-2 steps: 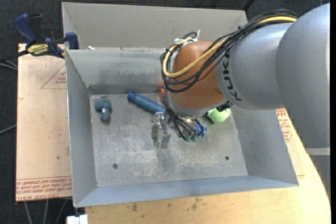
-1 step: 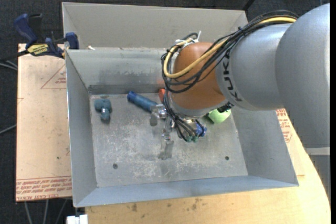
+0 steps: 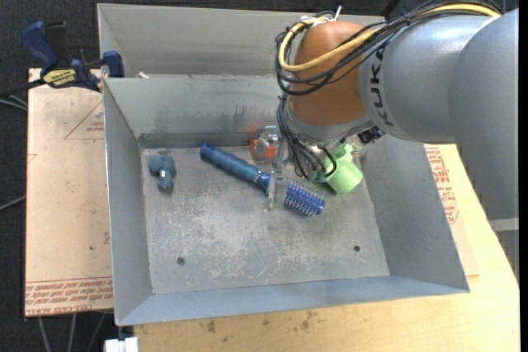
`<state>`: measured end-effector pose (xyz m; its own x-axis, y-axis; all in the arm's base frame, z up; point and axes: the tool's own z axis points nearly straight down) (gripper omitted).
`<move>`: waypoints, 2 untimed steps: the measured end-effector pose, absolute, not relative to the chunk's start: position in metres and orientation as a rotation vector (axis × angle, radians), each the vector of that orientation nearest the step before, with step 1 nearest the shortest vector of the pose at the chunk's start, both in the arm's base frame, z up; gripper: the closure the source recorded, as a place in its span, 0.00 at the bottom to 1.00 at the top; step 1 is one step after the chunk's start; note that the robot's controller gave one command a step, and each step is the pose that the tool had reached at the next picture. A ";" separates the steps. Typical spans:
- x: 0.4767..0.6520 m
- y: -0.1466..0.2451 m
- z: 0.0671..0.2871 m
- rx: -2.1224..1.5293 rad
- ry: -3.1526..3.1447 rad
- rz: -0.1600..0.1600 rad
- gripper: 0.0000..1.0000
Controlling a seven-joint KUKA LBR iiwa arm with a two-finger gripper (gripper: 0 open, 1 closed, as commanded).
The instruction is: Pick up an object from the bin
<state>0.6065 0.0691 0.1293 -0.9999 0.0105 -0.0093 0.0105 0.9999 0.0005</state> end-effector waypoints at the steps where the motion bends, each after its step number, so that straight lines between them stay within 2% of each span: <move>1: 0.616 0.076 0.076 0.678 3.074 -0.001 0.00; 2: 0.617 0.075 0.078 0.674 3.069 0.000 1.00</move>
Offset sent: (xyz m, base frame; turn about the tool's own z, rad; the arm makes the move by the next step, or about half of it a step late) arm 0.0107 0.0058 -0.0505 0.4249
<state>0.6169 0.0755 0.0776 -0.9081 0.4188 0.0005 0.4188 0.9081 -0.0001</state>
